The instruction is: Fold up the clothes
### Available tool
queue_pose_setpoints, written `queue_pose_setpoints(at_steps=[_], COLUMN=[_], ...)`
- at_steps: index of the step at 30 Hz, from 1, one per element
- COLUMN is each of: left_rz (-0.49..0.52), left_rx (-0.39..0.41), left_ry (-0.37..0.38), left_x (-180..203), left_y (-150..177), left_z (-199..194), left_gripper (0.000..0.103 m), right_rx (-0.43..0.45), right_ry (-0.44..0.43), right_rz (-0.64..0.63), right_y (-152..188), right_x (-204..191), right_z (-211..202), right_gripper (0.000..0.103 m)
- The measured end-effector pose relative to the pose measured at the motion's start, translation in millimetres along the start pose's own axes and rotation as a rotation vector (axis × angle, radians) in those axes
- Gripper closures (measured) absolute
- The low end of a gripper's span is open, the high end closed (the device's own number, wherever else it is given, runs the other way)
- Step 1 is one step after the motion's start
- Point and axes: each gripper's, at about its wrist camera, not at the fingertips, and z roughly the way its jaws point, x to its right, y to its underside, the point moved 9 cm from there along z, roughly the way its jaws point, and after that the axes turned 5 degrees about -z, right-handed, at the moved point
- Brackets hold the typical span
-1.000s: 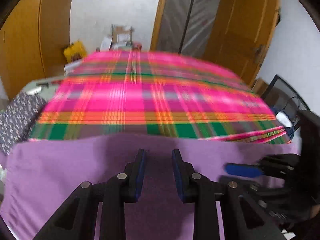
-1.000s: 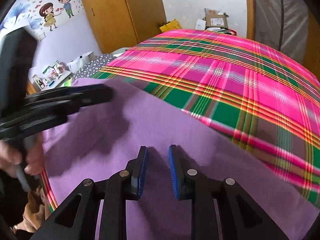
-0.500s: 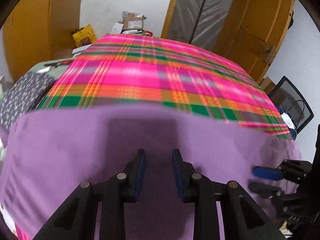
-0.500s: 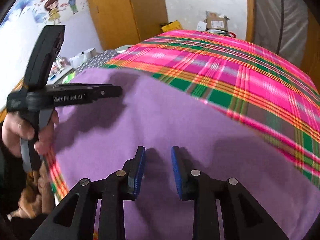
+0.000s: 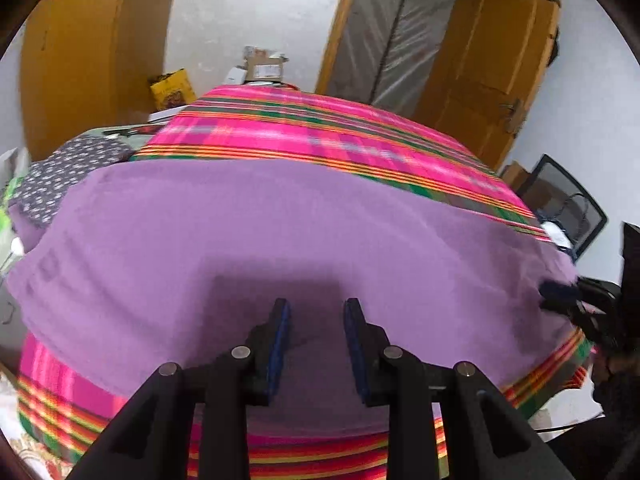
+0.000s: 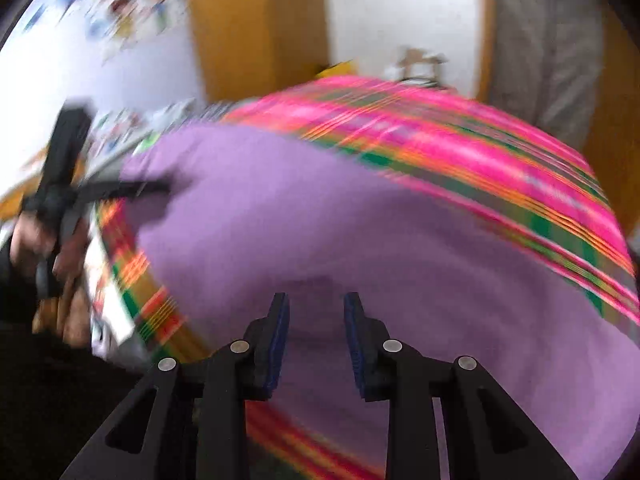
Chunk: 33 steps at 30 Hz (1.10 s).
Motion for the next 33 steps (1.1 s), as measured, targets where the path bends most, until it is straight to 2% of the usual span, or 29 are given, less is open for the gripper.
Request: queue_pose_setpoints(at_steps=[14, 20, 31, 33], left_rz=[0.168, 0.215, 0.205, 0.19], left_rx=[-0.035, -0.074, -0.089, -0.084], left_ry=[0.168, 0.187, 0.132, 0.107], left_x=[86.6, 109.2, 105.7, 99.2], left_y=[12.3, 15.7, 23.7, 21.8], left_z=[9.7, 21.8, 28.1, 27.7], left_gripper=[0.075, 0.075, 0.075, 0.075], right_rx=[-0.001, -0.001, 0.104, 0.112], right_ry=[0.208, 0.297, 0.334, 0.299], right_rz=[0.134, 0.192, 0.308, 0.317], right_y=[65.5, 94.3, 58.0, 42.4], right_x=[63.1, 89.9, 116.2, 114.8], right_z=[-53.5, -77.5, -72.4, -59.0], right_gripper=[0.074, 0.074, 0.072, 0.072])
